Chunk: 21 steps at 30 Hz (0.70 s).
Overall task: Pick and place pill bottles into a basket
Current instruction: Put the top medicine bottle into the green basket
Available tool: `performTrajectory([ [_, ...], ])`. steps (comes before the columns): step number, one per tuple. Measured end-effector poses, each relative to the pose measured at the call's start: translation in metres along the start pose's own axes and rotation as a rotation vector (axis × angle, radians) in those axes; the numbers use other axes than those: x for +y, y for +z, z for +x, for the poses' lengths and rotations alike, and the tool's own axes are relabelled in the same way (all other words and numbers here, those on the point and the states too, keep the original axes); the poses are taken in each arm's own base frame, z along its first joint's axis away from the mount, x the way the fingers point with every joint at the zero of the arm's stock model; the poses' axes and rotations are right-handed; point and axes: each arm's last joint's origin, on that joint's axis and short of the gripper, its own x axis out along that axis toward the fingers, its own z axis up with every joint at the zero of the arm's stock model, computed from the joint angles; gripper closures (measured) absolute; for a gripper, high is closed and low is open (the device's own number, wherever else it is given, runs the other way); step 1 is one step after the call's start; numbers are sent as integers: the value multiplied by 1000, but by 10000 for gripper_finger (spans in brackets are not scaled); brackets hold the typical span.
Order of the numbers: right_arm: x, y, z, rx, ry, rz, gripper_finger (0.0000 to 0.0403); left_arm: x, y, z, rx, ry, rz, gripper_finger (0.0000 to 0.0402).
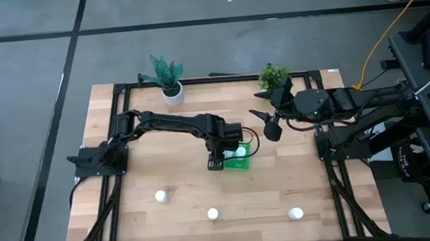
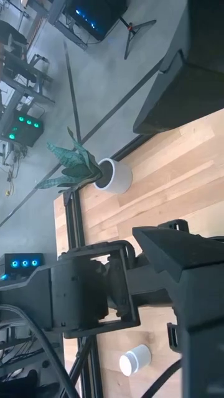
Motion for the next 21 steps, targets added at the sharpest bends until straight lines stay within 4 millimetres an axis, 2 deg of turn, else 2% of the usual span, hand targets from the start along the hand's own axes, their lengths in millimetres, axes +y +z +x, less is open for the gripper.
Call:
performTrajectory([
  [21,0,0,0,-2,0,6,147,17,-2,-1,13,167,-22,242],
])
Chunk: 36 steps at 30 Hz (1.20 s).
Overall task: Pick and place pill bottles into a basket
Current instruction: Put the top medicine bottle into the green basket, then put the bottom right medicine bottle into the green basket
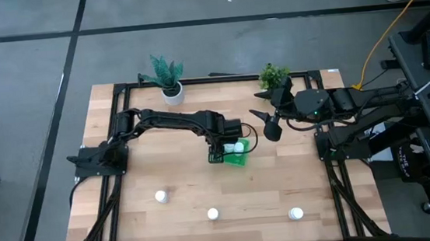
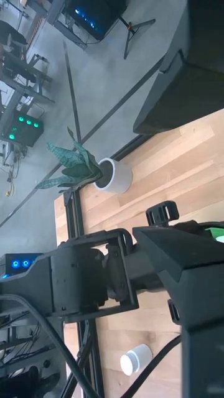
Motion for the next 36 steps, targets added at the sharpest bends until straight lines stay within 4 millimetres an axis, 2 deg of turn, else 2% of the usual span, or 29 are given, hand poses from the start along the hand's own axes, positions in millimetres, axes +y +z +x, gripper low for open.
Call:
performTrajectory([
  [10,0,0,0,0,0,0,147,5,0,1,7,78,-8,239],
  [19,0,0,0,0,8,0,147,10,-1,1,7,73,-34,237],
  [36,0,-1,0,14,25,-6,147,9,-1,2,12,70,-43,156],
])
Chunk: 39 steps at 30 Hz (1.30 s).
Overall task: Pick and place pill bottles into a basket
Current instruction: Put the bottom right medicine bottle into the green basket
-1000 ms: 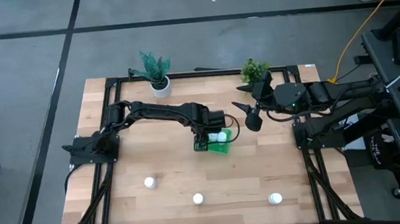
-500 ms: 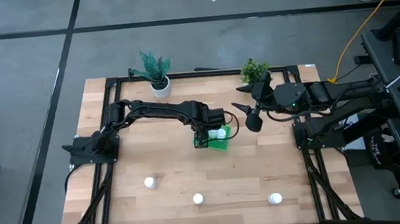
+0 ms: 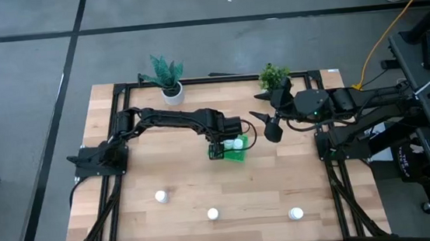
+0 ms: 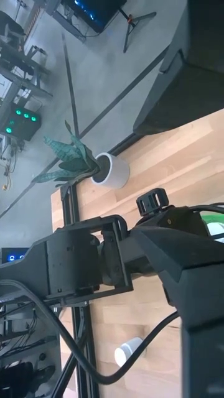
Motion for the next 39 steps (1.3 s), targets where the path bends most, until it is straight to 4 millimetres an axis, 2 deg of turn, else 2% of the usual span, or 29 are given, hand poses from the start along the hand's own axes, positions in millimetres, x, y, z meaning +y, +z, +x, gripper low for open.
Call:
performTrajectory([
  [7,0,0,0,4,0,-4,147,0,-4,-3,31,2,8,116],
  [12,0,-2,0,15,-1,-11,147,6,-5,-23,-8,17,6,103],
  [16,0,-2,0,18,0,-13,147,14,-5,-58,-49,41,2,102],
  [21,4,-8,-1,89,156,19,147,26,-21,-125,-54,169,-10,102],
  [26,24,-22,-25,256,274,9,147,44,-60,-190,-179,387,-152,102],
  [31,44,-24,-62,386,349,202,147,65,-117,-241,-327,515,-447,102],
  [33,56,-29,-73,435,356,249,147,69,-141,-257,-386,553,-544,102],
  [35,72,-43,-78,548,333,264,147,70,-164,-267,-426,595,-619,102],
  [39,105,-76,-75,837,175,311,147,69,-204,-273,-473,656,-712,102],
])
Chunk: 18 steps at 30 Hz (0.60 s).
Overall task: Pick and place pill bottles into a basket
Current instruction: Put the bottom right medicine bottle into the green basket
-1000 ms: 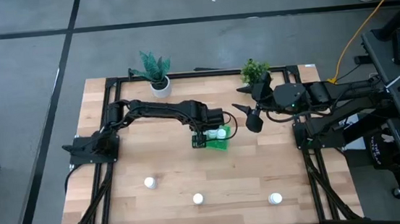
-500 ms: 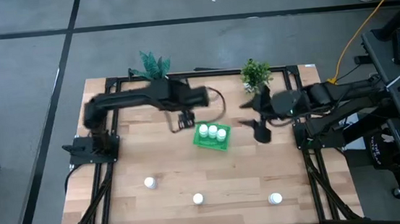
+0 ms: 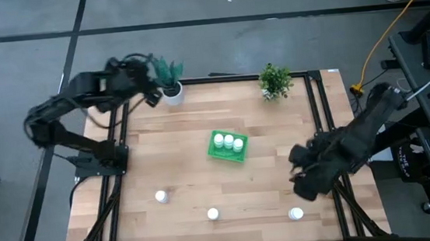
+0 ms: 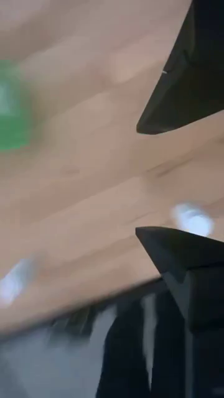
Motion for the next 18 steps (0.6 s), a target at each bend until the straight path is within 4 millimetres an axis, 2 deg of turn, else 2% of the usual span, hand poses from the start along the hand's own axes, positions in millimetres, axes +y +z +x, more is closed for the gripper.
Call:
performTrajectory([
  [4,20,-14,34,157,-132,122,147,15,-21,-2,-45,49,-58,103],
  [8,42,-18,59,191,-106,258,143,18,-36,3,-71,39,-98,103],
  [12,58,-21,76,192,-76,407,119,11,-47,13,-45,-36,-70,103],
  [18,66,-36,103,316,-191,563,66,-5,-56,27,23,-138,42,103],
])
